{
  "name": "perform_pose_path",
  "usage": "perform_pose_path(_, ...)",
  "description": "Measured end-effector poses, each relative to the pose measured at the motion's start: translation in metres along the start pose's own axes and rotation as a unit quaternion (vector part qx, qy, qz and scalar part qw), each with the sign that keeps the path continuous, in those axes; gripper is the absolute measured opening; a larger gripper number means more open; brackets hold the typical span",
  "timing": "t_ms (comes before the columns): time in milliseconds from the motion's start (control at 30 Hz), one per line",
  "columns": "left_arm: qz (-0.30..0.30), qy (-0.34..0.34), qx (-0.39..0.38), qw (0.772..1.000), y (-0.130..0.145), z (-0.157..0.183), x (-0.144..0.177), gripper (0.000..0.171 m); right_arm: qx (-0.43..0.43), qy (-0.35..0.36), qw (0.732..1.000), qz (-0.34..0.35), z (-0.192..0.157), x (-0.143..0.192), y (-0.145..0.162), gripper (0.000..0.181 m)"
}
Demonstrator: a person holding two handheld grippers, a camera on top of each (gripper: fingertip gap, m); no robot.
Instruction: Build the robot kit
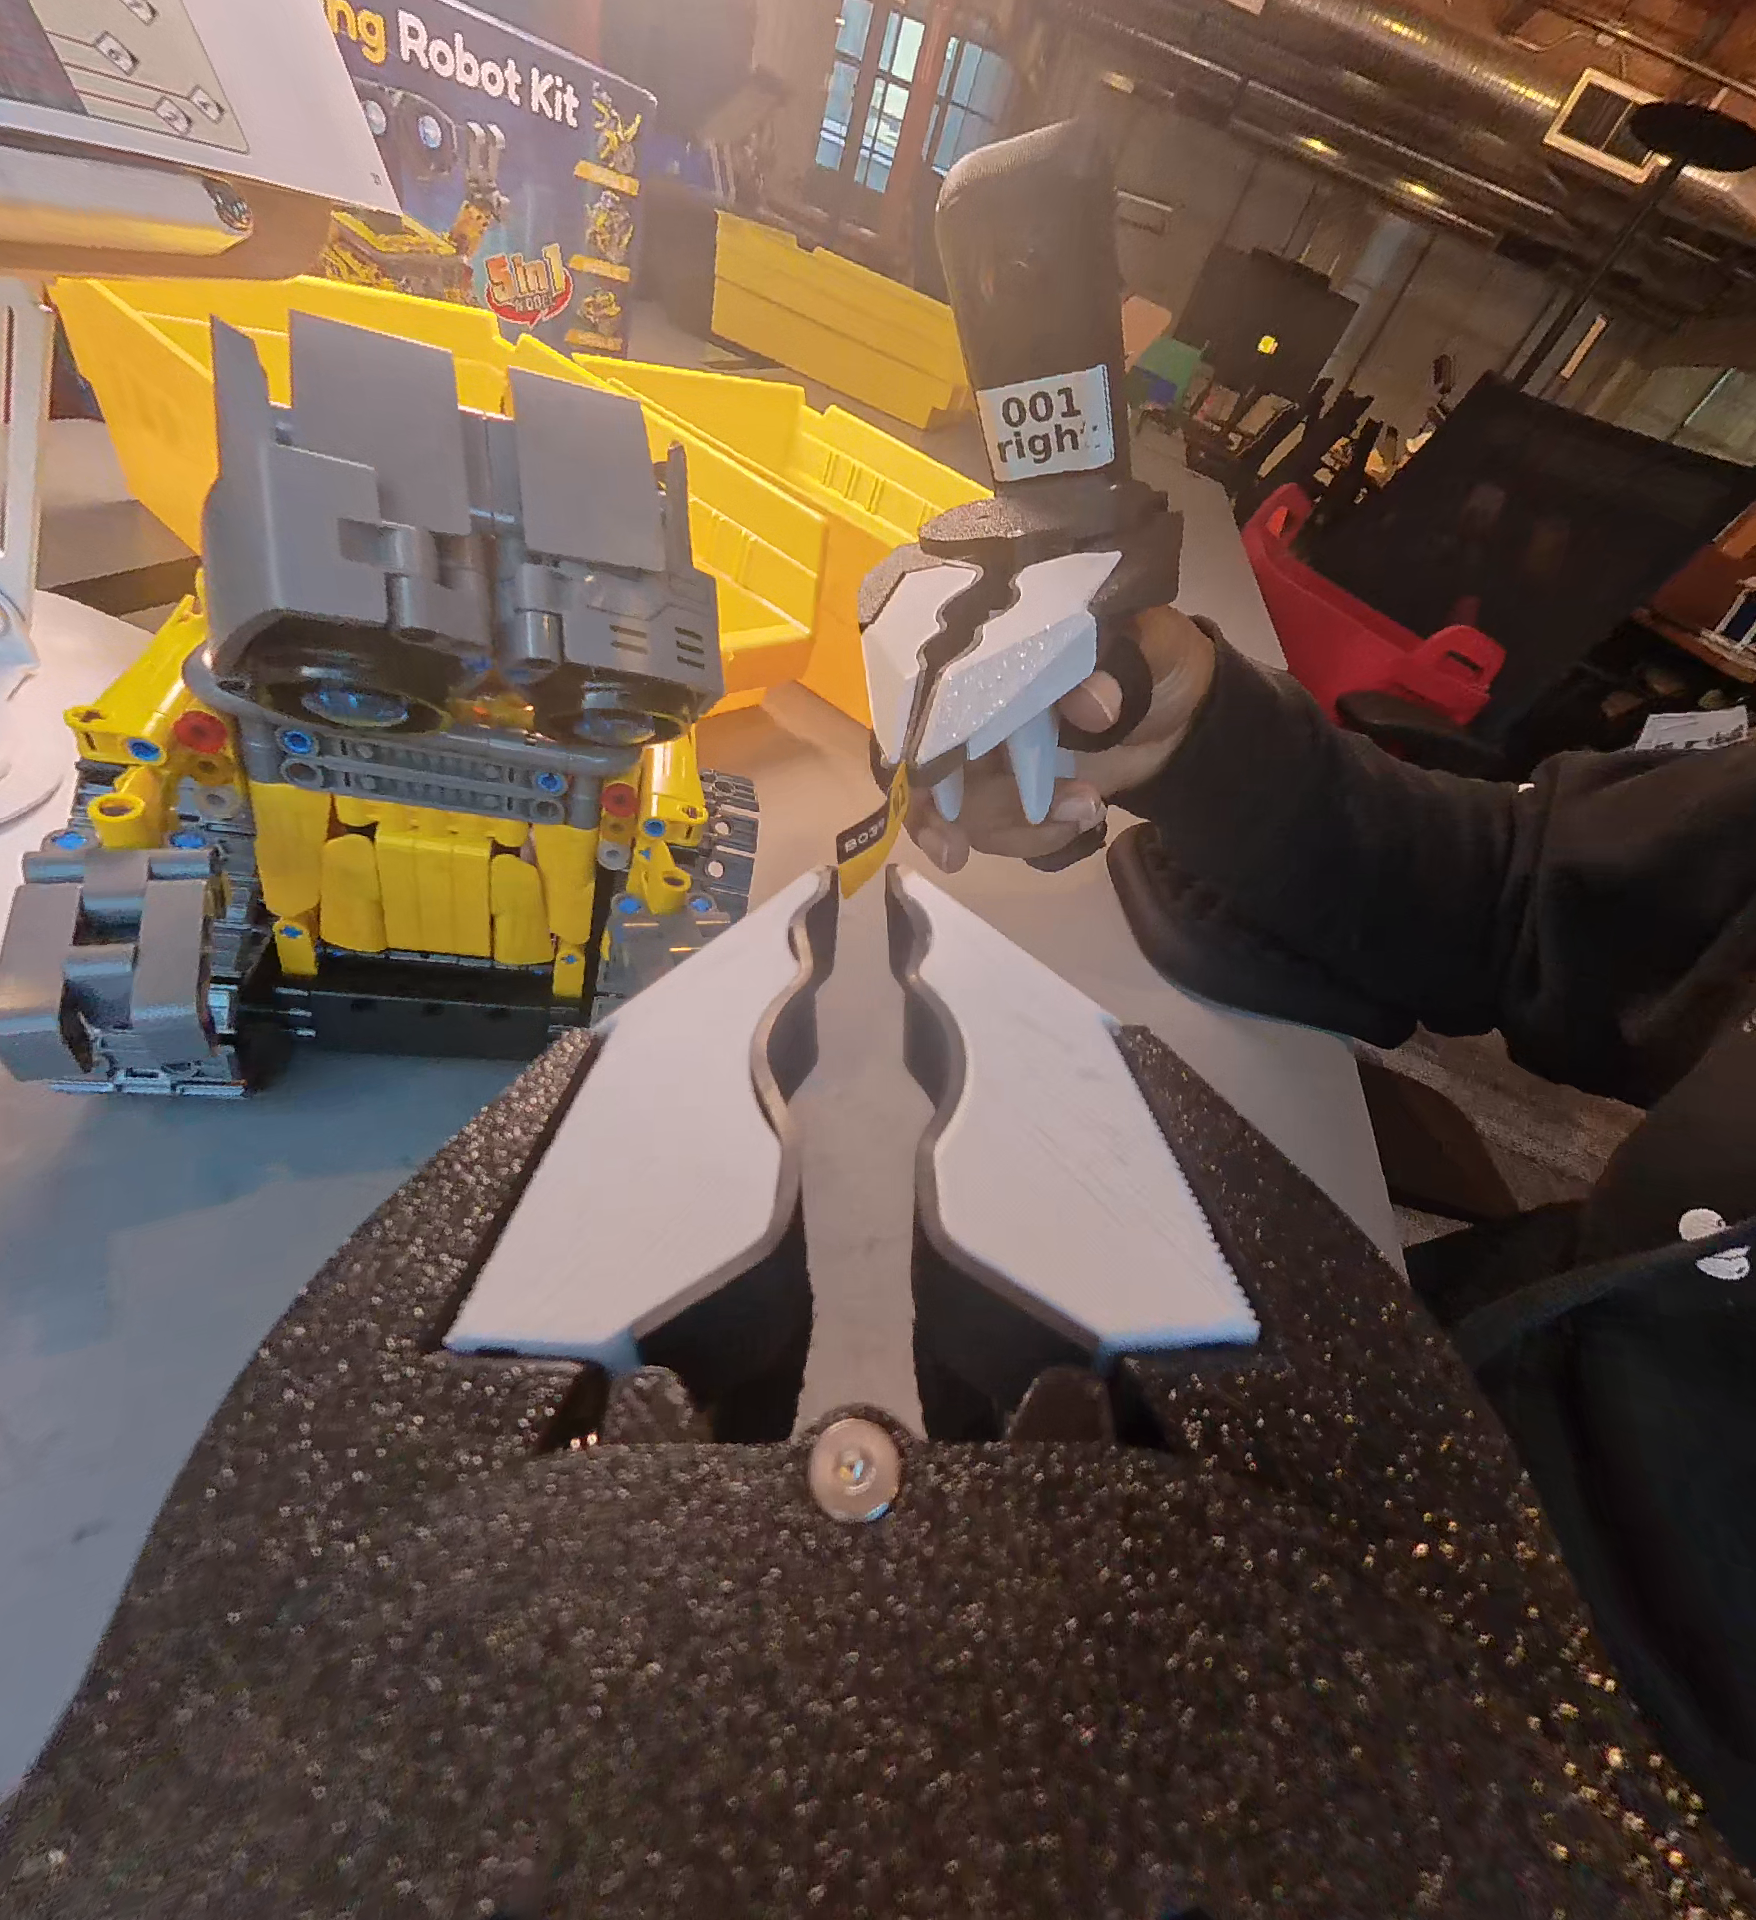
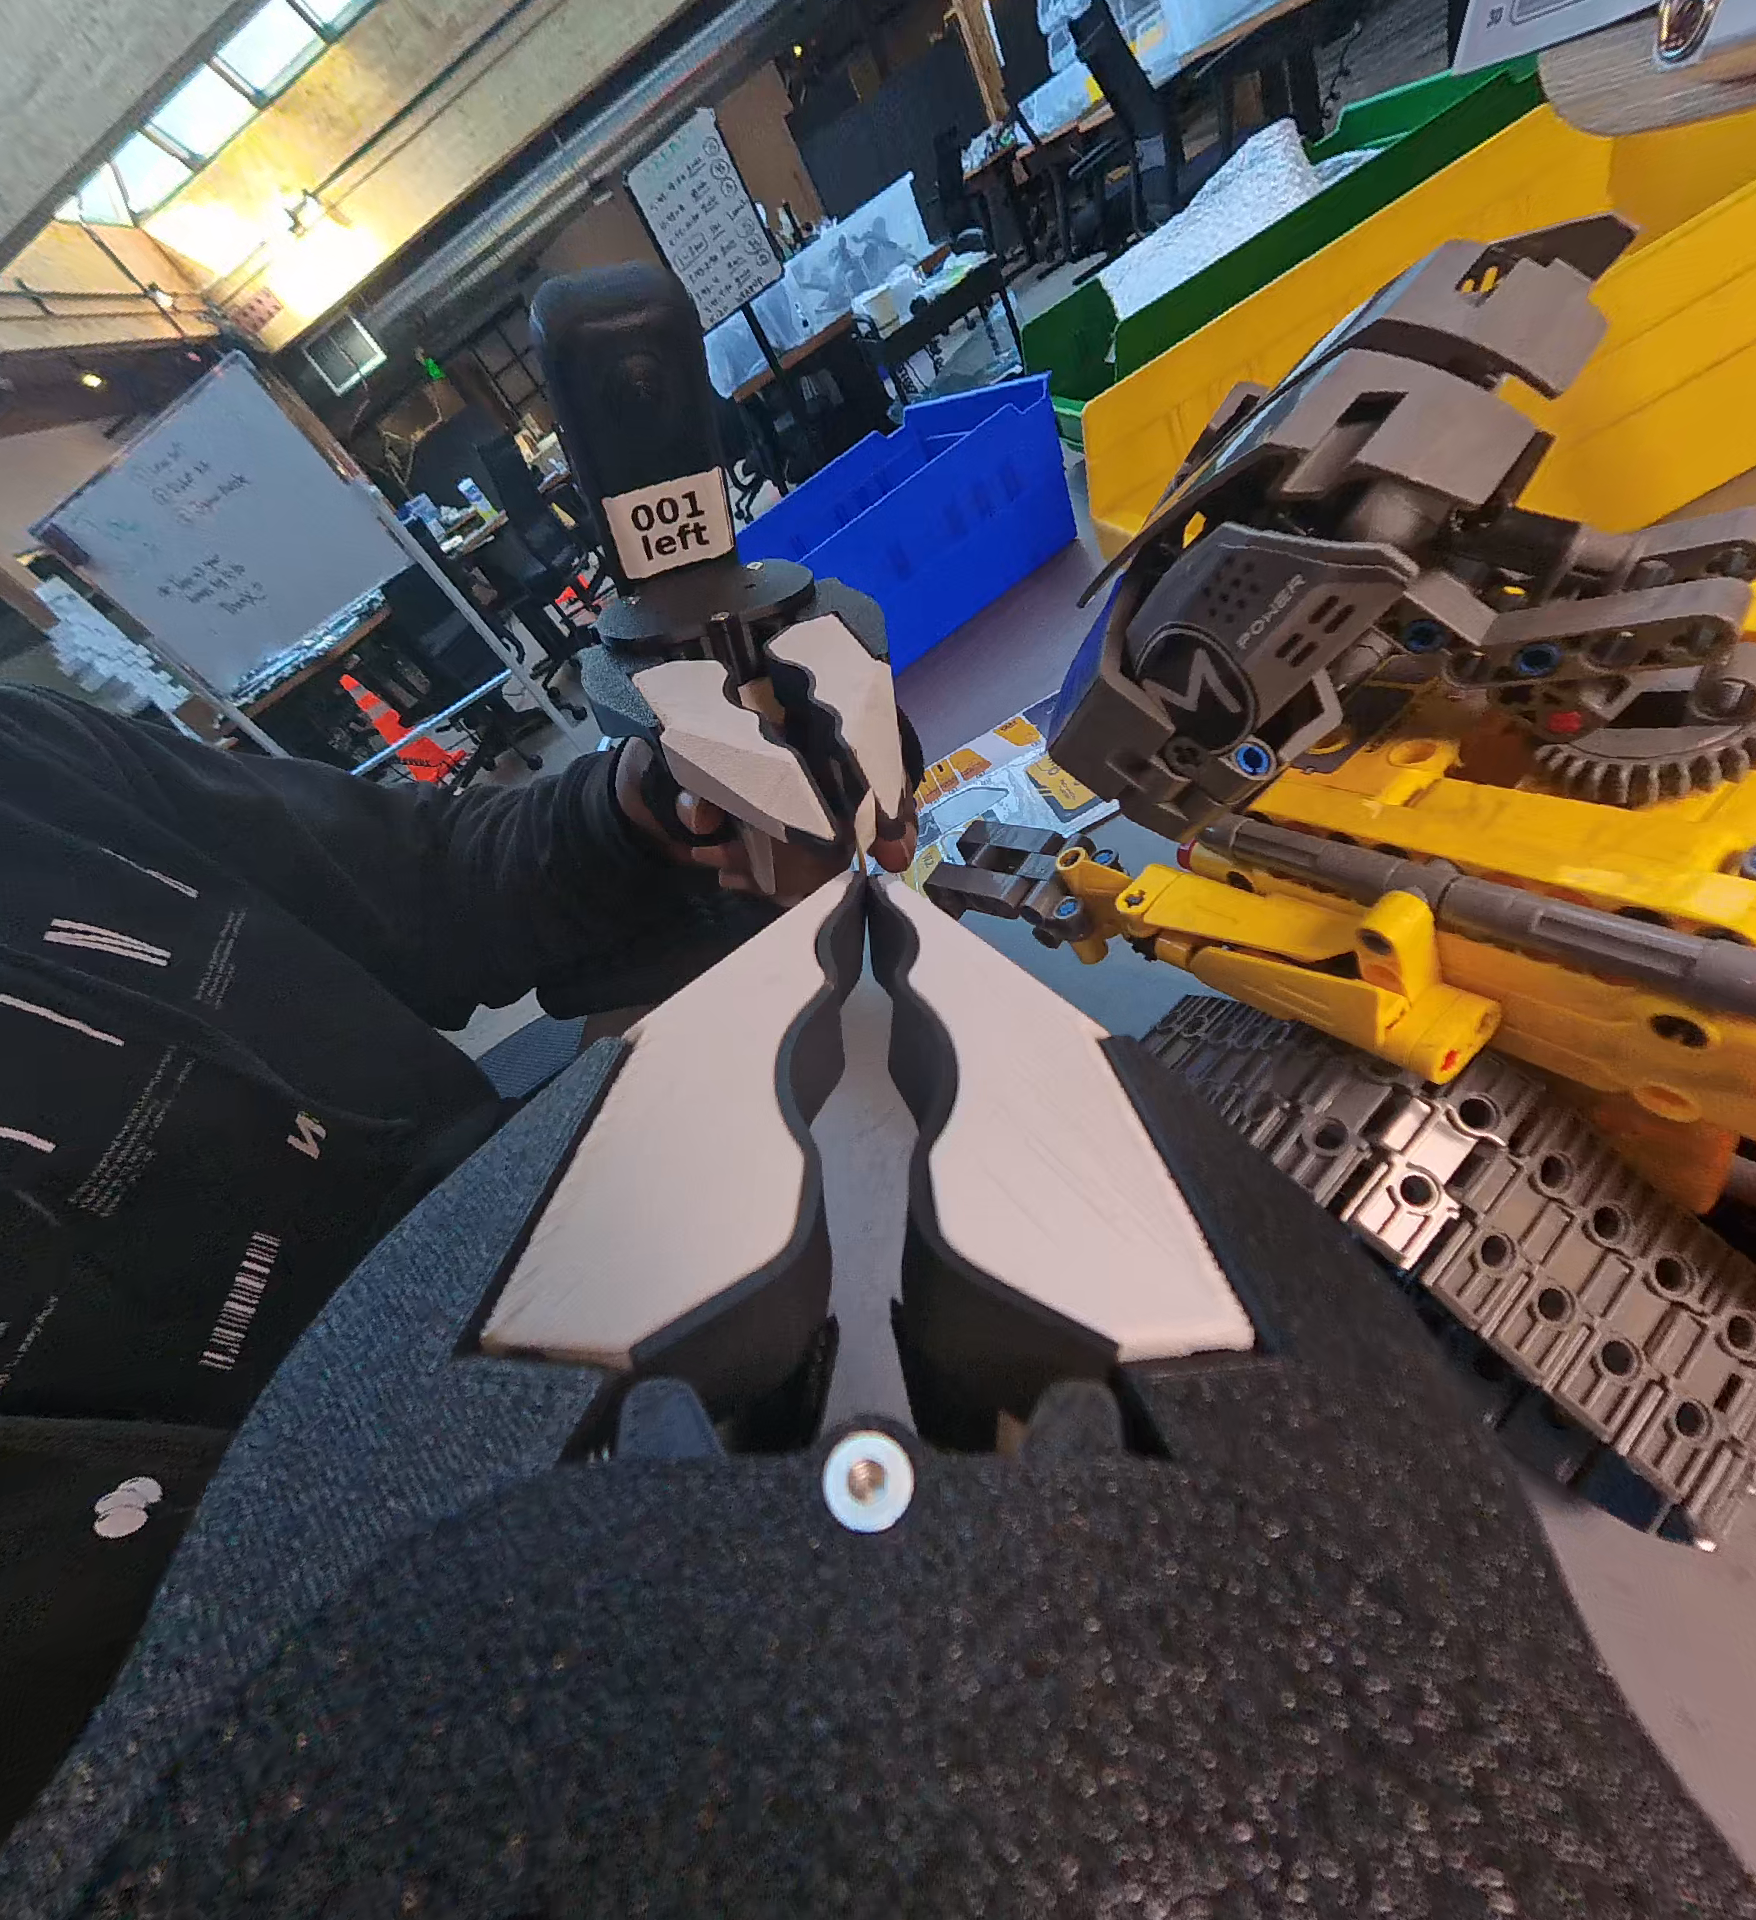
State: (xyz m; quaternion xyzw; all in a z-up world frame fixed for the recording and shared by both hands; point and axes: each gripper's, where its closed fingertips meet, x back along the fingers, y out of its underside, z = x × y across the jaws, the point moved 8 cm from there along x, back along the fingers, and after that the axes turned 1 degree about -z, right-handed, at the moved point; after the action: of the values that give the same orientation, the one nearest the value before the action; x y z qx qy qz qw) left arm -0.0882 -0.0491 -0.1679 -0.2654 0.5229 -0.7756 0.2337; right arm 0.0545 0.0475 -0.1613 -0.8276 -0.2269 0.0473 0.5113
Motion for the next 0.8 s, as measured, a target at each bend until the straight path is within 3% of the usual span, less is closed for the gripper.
perform_pose_path(300,0.002,-0.002,0.000,1.000,0.000,0.001,-0.003,0.000,-0.001,0.001,1.000,0.002,0.000,0.002,-0.001,0.000)
perform_pose_path(467,0.007,0.012,0.044,0.999,0.002,0.000,-0.002,0.000,0.012,0.007,1.000,0.002,0.001,0.002,0.000,0.000)
perform_pose_path(600,0.023,0.028,0.079,0.996,0.001,-0.004,0.005,0.000,0.102,0.040,0.994,-0.011,0.001,0.010,-0.005,0.029)
perform_pose_path(700,0.031,0.037,0.087,0.995,-0.002,-0.005,0.013,0.000,0.216,0.121,0.968,-0.036,0.008,0.026,-0.013,0.038)
perform_pose_path(800,0.040,0.049,0.095,0.993,-0.005,-0.006,0.022,0.000,0.342,0.230,0.905,-0.104,0.030,0.045,-0.021,0.038)
